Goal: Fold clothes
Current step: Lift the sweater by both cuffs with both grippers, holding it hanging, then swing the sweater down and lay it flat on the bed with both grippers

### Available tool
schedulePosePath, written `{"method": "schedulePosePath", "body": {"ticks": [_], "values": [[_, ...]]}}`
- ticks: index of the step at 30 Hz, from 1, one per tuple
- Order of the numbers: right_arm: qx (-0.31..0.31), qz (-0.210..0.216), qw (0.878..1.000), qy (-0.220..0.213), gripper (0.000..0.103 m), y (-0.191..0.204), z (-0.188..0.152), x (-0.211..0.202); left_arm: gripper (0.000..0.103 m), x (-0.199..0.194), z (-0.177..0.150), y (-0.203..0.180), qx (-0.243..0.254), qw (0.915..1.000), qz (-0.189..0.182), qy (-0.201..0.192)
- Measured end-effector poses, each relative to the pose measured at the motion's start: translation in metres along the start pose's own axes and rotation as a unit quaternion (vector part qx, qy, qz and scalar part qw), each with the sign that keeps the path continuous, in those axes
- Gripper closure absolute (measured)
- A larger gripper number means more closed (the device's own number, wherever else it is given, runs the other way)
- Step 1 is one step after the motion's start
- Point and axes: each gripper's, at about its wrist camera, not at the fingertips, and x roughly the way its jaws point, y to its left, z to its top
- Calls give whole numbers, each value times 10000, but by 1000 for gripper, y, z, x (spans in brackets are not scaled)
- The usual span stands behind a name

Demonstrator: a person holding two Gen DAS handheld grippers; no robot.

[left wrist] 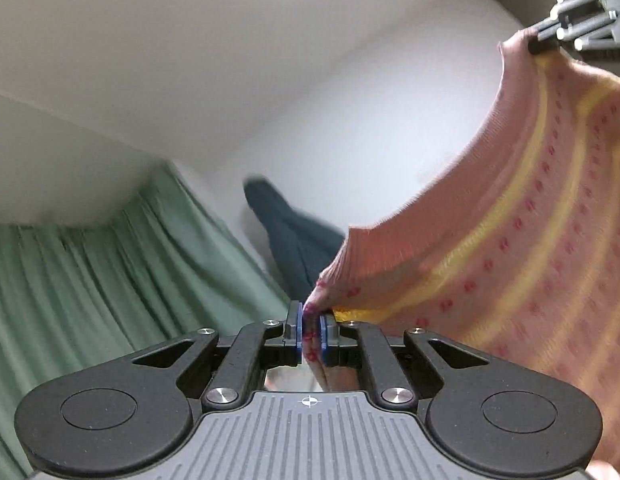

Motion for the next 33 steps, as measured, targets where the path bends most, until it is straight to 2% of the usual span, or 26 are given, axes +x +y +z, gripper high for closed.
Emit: {"method": "schedulePosePath", "body": {"ticks": [2,6,7,10,12,14,16,19,22,26,29,31,33], "values": [[9,331,9986,418,96,7,-21,33,95,29,-19,-5,-144,9992,-181,315],[145,869,9858,1431,96,26,-61,135,95,106,-41,-10,-59,9949,-303,957],[160,865,9834,1587,96,29,-65,157,95,125,-41,-7,-81,9937,-298,1077],[206,534,9841,1681,96,24,-54,217,95,172,-20,11,-4,9937,9,1123],[219,8,9922,1225,96,13,-22,236,95,188,11,23,278,9948,500,841],[373,-565,9959,594,96,-3,12,237,95,177,16,19,554,9944,703,553],[312,-1030,9942,-95,96,-15,37,219,95,166,20,16,829,9921,906,263],[-208,-1097,9920,-581,96,-13,40,180,95,150,26,11,1238,9848,1206,-172],[-723,-769,9930,-524,96,1,8,144,95,134,27,4,1654,9741,1445,-545],[-1306,63,9914,88,96,43,-71,91,95,116,-61,-59,2216,9726,693,81],[-1606,923,9803,687,96,86,-145,51,95,97,-131,-118,2478,9666,-50,655],[-1860,1611,9640,1010,96,123,-184,28,95,82,-171,-158,2704,9557,-578,1012],[-2266,2309,9399,1087,96,157,-219,-1,95,65,-206,-196,3050,9364,-1165,1288]]}}
